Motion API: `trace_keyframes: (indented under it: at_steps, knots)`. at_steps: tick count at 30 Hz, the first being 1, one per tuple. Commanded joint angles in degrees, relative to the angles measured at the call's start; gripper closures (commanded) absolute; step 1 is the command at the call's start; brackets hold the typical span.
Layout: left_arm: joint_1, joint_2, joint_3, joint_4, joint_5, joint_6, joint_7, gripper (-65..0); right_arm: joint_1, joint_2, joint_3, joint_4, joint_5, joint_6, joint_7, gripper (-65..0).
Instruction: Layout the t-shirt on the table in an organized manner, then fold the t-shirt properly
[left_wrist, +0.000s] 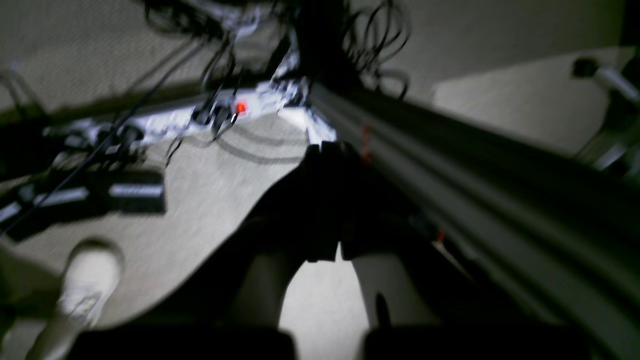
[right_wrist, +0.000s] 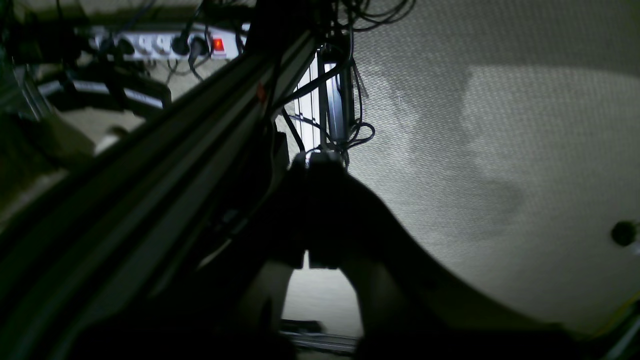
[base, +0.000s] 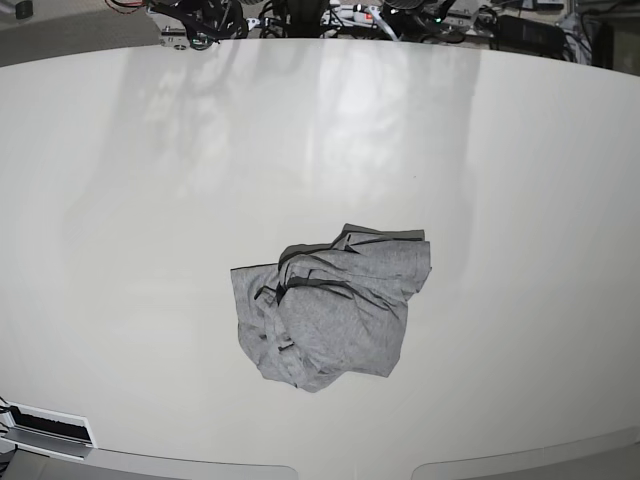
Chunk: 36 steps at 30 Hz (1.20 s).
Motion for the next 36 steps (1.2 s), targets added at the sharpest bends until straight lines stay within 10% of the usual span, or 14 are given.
trace_keyframes:
  at_steps: [1, 24, 36]
  knots:
    - [0.1, 0.2, 0.0, 0.3, 0.1, -0.4, -0.4, 0.0, 1.6, 0.1, 0.0, 1.1, -0.7, 1.2, -0.2, 0.0]
    - [0.1, -0.1, 0.1, 1.2, 0.1, -0.4, 4.2, 0.0, 1.6, 0.2, -0.1, 1.7, -1.5, 3.4, -0.6, 0.0]
    - [11.9, -8.6, 0.1, 13.7, -7.1, -2.2, 9.1, 0.0, -13.6, 5.6, -5.7, 13.9, 4.5, 16.8, -1.5, 0.0]
